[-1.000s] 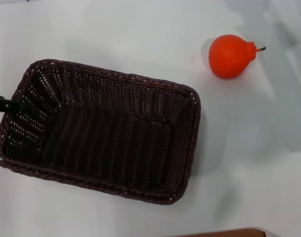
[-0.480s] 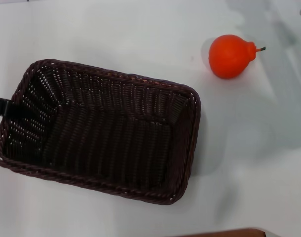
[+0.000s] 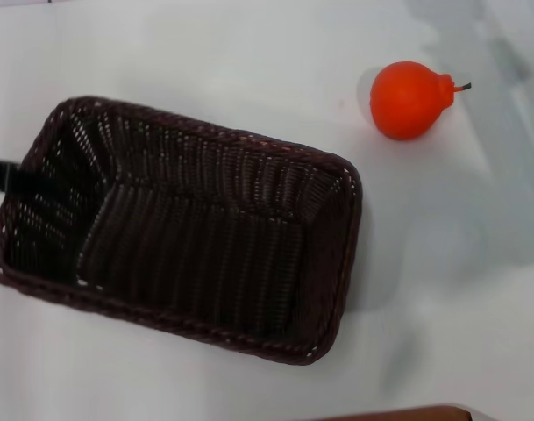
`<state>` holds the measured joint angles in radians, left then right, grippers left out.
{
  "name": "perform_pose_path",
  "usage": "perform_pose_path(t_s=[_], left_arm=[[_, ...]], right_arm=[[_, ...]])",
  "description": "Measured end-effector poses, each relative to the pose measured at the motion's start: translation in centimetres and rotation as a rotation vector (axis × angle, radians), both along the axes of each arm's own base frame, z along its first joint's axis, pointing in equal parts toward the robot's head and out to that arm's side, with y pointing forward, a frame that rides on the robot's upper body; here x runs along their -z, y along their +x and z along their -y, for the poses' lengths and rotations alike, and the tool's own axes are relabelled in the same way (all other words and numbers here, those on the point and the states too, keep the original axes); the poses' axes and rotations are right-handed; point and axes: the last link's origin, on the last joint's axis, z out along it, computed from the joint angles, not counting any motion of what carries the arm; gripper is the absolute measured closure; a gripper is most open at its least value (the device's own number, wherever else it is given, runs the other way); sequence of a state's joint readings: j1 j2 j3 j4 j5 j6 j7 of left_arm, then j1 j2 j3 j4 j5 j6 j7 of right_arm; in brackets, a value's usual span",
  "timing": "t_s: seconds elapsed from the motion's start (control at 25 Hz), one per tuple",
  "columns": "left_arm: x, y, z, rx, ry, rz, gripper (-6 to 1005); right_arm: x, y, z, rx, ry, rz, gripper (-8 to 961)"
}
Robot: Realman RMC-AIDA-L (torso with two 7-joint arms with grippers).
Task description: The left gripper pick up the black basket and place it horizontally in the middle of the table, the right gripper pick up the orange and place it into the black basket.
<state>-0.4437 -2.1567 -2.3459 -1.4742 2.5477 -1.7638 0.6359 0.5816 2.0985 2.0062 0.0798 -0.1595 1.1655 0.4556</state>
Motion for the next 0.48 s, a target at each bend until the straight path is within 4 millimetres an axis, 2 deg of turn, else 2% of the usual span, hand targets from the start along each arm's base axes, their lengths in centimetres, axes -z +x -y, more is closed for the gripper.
perform_pose_path(t_s=[0.12, 0.48], left_arm=[[-0.7, 0.4, 0.0, -0.005, 0.048, 0.118, 827], [-2.9, -0.4, 0.3, -0.13, 0.214, 0.327, 826]], right_arm=[[0.0, 0.0, 0.0, 0.002, -0.001, 0.0, 12], [-0.1, 0.0, -0.2, 0.005, 0.002, -0.001, 12]])
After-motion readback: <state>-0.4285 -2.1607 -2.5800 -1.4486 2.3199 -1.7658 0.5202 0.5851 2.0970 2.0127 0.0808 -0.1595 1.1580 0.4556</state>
